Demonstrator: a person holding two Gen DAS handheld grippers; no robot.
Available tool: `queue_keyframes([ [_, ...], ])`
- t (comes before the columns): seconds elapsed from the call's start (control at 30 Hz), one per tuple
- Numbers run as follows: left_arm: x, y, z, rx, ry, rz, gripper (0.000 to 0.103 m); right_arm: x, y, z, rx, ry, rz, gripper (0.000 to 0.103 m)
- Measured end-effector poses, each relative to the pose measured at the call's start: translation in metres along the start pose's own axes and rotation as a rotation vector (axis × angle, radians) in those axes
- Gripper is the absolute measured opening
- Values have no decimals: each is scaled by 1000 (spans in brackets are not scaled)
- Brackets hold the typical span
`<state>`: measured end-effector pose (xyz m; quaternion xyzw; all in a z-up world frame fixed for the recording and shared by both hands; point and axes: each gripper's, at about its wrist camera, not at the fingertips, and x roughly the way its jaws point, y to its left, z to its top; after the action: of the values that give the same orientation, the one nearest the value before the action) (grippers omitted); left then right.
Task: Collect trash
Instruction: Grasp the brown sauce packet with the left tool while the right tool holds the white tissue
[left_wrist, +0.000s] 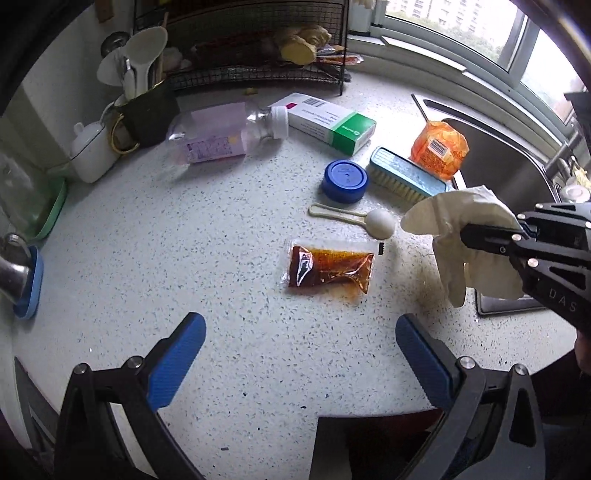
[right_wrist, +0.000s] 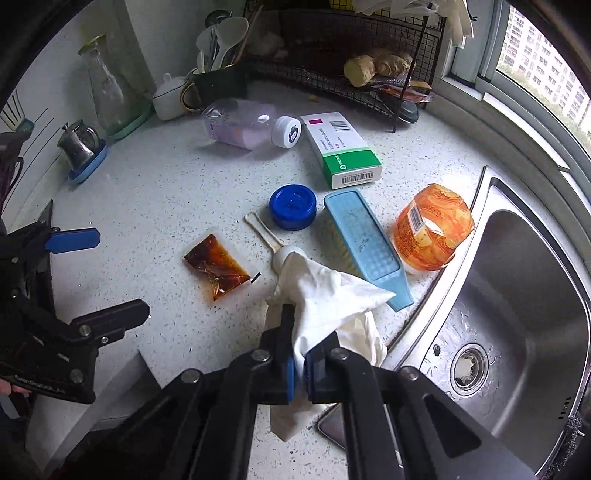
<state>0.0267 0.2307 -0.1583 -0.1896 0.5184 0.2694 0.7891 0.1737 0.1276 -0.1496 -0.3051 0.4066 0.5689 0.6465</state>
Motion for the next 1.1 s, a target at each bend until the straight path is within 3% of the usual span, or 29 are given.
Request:
queue_keyframes([
  [0.03, 4, -2, 3, 34, 11, -9, 90, -1, -3, 0, 9, 1, 1, 4],
  [0.13, 18, -5, 10, 114, 39, -22, 79, 1, -9, -1, 32, 21, 11, 4],
  [0.5, 54, -21, 30, 333, 90, -92, 54, 11, -21, -6, 84, 69, 14, 4],
  [0.57, 61, -23, 31, 350, 109, -99, 40, 11, -22, -6, 90, 69, 13, 4],
  [0.6, 64, -24, 31, 359, 115, -98, 38, 11, -22, -6, 92, 70, 15, 4],
  [0.73, 66, -25, 34, 339, 103, -122, 32, 12, -26, -5, 106, 70, 20, 4],
  [0.87, 68, -14, 41, 263, 105, -161, 11, 16, -27, -6, 126, 75, 30, 4],
  [1.1, 64, -2, 34, 141, 108, -188, 6, 18, -22, -7, 131, 75, 42, 4],
])
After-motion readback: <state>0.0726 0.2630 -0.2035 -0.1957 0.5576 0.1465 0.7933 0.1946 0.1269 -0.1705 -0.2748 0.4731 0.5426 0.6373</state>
